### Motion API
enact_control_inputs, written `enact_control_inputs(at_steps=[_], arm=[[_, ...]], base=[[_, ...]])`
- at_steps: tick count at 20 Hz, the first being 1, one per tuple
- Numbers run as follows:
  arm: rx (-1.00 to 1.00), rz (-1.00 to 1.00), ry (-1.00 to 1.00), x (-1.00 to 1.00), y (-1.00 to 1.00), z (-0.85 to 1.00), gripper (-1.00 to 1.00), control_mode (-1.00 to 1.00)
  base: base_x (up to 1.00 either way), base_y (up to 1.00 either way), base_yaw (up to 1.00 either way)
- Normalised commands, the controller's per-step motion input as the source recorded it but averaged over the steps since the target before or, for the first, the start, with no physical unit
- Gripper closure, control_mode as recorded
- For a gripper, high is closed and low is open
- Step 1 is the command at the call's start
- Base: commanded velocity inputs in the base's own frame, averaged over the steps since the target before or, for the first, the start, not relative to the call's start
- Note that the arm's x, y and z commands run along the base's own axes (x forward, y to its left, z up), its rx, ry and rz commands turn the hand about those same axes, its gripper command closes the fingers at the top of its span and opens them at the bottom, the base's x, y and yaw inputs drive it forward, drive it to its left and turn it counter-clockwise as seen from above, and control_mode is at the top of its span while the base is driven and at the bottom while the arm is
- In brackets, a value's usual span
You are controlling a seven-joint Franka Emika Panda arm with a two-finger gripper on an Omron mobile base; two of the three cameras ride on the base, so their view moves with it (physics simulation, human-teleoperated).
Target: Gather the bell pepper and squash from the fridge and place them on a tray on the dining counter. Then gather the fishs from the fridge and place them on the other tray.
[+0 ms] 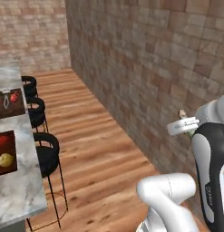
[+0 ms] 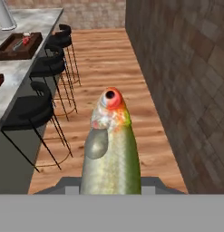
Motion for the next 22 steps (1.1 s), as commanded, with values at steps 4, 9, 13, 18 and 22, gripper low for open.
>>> enact_control_inputs(at_steps=[4,9,13,18,22], arm=[[0.0,0.0,0.0,0.0,0.0,0.0,1.0,1.0],[0.0,0.0,0.0,0.0,0.0,0.0,1.0,1.0],[0.0,0.0,0.0,0.0,0.0,0.0,1.0,1.0],[0.0,0.0,0.0,0.0,0.0,0.0,1.0,1.0],[0.0,0.0,0.0,0.0,0.0,0.0,1.0,1.0]], base=[[1.0,-0.54,0.61],[1.0,-0.71,0.53],[1.0,-0.89,0.44],[1.0,-0.86,0.45],[1.0,-0.48,0.57]])
